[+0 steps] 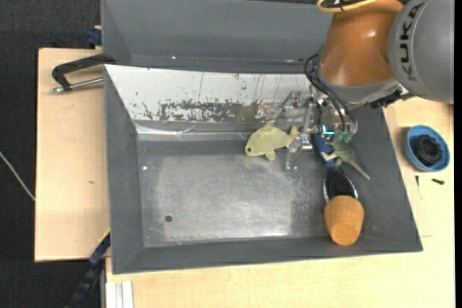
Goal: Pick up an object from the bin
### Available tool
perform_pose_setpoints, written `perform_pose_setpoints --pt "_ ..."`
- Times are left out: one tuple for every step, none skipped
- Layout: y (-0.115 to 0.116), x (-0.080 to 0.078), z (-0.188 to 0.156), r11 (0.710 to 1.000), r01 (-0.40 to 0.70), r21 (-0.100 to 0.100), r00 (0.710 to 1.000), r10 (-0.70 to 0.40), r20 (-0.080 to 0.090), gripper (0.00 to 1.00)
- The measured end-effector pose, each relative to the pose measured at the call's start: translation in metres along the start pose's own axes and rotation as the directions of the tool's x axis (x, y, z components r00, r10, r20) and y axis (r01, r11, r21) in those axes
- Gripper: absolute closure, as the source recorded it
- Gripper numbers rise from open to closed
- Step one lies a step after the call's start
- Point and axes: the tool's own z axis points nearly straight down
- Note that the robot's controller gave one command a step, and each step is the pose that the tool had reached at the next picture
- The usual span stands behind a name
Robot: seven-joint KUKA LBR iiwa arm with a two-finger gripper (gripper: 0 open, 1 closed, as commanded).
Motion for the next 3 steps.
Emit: perform_pose_setpoints --pt "0.001 -0.008 0.091 0.962 -0.273 -0.005 0.962 0.273 0.017 0.0" --pt "0.001 -0.009 0.089 0.962 -0.271 -0.004 0.962 0.272 0.019 1.0" --pt "-0.006 0.0 -0.046 0.964 -0.266 -0.005 0.964 0.266 0.02 1.0"
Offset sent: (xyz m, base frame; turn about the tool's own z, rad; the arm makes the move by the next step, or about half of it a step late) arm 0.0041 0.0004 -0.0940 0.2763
